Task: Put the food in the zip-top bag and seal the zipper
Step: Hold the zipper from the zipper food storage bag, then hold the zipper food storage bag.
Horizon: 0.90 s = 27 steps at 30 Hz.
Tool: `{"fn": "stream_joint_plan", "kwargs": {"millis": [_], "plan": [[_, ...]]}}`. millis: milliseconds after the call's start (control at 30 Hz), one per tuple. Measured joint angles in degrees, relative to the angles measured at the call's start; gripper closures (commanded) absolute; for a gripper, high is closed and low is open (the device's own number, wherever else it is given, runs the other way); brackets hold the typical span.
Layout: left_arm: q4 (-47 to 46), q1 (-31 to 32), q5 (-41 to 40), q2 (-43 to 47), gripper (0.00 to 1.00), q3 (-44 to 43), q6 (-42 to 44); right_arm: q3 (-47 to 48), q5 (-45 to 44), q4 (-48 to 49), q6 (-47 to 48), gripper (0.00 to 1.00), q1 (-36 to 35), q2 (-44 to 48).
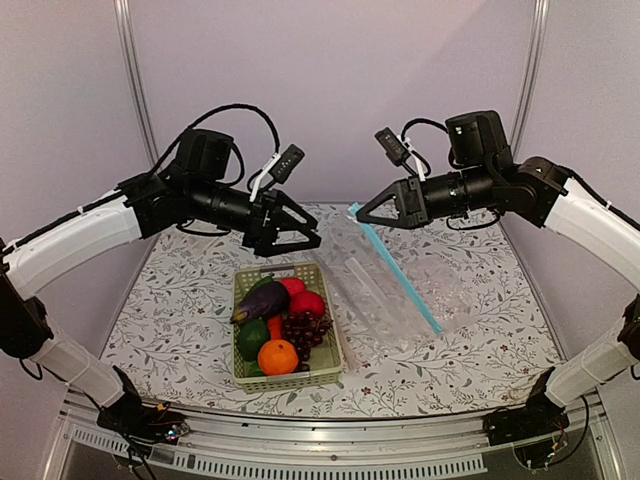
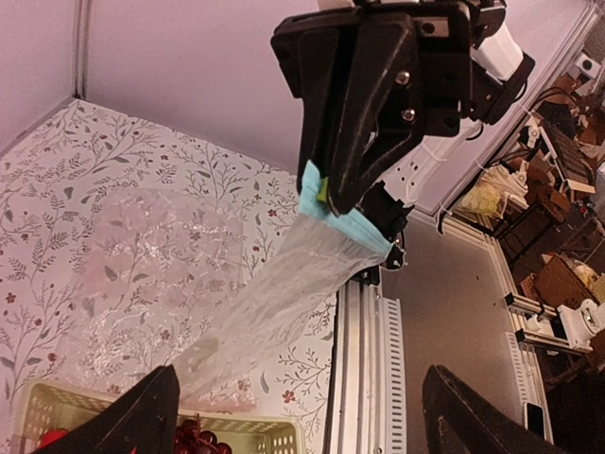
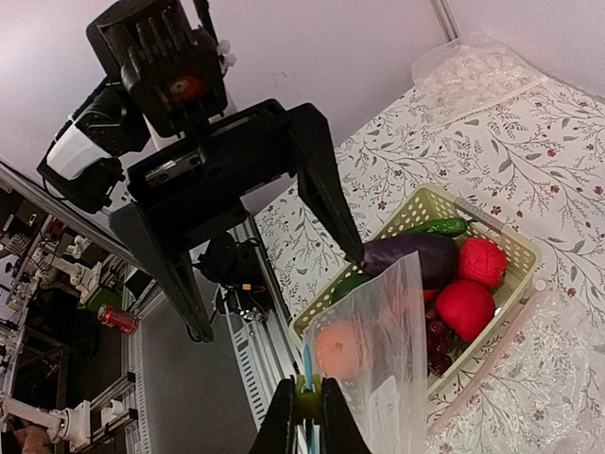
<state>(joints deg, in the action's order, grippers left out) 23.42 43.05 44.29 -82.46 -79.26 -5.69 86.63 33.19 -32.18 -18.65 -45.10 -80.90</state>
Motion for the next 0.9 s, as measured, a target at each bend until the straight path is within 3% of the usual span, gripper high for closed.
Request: {"fn": "stream_joint_plan", "kwargs": {"millis": [333,633,900], "plan": [[-8.22,0.66,4.50,-2.14,0.16,3.26,-0.85,0.00,5.99,-0.83,0.70,1.00,-0.68,-0.79],[-11.10,1.01,5.05,-2.34,0.54,5.18,-3.45,0.42,7.91,-0.85,0.68,1.00,-2.62,-6.14],[-12.11,1.11,6.12,-2.75,0.68,5.20,-4.72,1.09,7.98,-0.81,0.68,1.00,-2.64,-6.32]]}}
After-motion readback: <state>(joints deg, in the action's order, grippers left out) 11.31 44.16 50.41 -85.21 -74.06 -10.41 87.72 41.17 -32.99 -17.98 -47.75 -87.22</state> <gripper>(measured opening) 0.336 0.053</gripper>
